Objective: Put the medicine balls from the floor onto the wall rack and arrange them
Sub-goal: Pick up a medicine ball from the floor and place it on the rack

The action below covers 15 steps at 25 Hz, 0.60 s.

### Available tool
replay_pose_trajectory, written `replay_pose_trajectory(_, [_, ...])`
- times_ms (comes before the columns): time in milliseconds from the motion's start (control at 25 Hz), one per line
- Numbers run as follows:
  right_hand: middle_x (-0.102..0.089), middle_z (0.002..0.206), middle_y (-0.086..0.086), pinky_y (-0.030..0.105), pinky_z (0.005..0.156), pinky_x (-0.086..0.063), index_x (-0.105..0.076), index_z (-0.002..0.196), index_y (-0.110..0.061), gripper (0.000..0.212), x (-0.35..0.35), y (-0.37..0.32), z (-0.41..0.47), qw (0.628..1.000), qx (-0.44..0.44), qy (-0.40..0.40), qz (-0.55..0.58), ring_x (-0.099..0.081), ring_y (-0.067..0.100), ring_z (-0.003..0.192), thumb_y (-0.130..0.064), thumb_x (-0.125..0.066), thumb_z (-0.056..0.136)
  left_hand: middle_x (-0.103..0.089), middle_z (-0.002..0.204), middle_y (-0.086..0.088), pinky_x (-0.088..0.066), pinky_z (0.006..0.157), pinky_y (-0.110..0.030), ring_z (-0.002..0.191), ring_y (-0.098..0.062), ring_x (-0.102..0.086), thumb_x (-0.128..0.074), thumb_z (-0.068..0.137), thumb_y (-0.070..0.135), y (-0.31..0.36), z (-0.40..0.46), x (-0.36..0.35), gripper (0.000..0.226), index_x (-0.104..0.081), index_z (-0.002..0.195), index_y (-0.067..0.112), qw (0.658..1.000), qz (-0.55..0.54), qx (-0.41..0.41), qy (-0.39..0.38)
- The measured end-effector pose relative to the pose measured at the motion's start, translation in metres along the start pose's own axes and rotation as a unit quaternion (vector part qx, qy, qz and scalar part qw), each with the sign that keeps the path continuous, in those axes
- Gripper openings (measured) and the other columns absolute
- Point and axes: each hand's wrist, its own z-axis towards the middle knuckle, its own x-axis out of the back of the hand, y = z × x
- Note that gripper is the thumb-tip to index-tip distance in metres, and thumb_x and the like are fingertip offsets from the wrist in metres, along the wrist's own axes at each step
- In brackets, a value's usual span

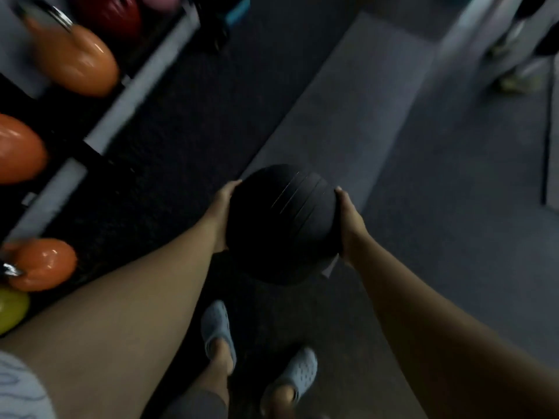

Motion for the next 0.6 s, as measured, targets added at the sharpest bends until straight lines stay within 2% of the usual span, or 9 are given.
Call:
replay_pose_trajectory(80, [-0.063,0.138,0.009,0.041,0.094,-0.046,-0.058,0.144,-0.021,0.069,-0.034,-0.079,-0.051,0.995,0.096,-0.021,-0.035,-0.06,0.027,0.114,-0.066,-0.049,0.093,-0.083,0.08,-0.001,-0.061,0.058,-0.026,0.071,-0.016,-0.08,-0.042,0.101,0.054,0.066,-0.064,0.003,0.057,-0.088,0.082,0.026,0.995,-0.021,-0.094,-0.005])
replay_pose_trajectory(200, [-0.068,0.135,0.009,0.045,0.109,-0.049,-0.063,0.137,-0.02,0.067,-0.093,-0.177,-0.127,0.968,0.231,-0.076,-0.055,-0.065,0.028,0.119,-0.066,-0.053,0.089,-0.08,0.074,0.001,-0.059,0.057,-0.021,0.068,-0.015,-0.078,-0.044,0.102,0.05,0.152,-0.16,0.011,0.057,-0.086,0.074,0.024,0.972,-0.079,-0.223,0.002])
replay_pose_trajectory(360, [-0.074,0.125,0.006,0.042,0.108,-0.051,-0.072,0.124,-0.017,0.069,-0.198,-0.279,-0.254,0.909,0.38,-0.158,-0.055,-0.07,0.024,0.113,-0.066,-0.059,0.077,-0.077,0.083,-0.002,-0.057,0.071,-0.028,0.077,-0.02,-0.071,-0.049,0.101,0.045,0.251,-0.298,0.053,0.047,-0.08,0.077,0.019,0.908,-0.17,-0.381,0.045])
replay_pose_trajectory(480, [-0.078,0.113,0.0,0.037,0.1,-0.056,-0.076,0.113,-0.02,0.064,-0.279,-0.327,-0.348,0.86,0.444,-0.248,-0.038,-0.074,0.019,0.104,-0.067,-0.061,0.072,-0.078,0.074,-0.003,-0.059,0.072,-0.028,0.075,-0.023,-0.074,-0.05,0.097,0.047,0.307,-0.407,0.094,0.05,-0.082,0.07,0.02,0.855,-0.185,-0.477,0.091])
replay_pose_trajectory(560, [-0.078,0.113,0.0,0.034,0.093,-0.059,-0.074,0.12,-0.021,0.063,-0.328,-0.348,-0.405,0.822,0.475,-0.312,-0.017,-0.075,0.016,0.1,-0.064,-0.061,0.077,-0.082,0.082,-0.006,-0.062,0.069,-0.028,0.076,-0.024,-0.077,-0.052,0.097,0.05,0.334,-0.477,0.121,0.047,-0.084,0.083,0.018,0.822,-0.177,-0.526,0.124])
replay_pose_trajectory(600, [-0.077,0.118,0.002,0.037,0.097,-0.058,-0.073,0.125,-0.022,0.064,-0.355,-0.356,-0.436,0.8,0.489,-0.348,-0.007,-0.074,0.019,0.105,-0.063,-0.06,0.078,-0.083,0.084,-0.006,-0.062,0.062,-0.026,0.073,-0.023,-0.079,-0.051,0.098,0.048,0.347,-0.514,0.137,0.046,-0.083,0.089,0.017,0.8,-0.174,-0.556,0.142])
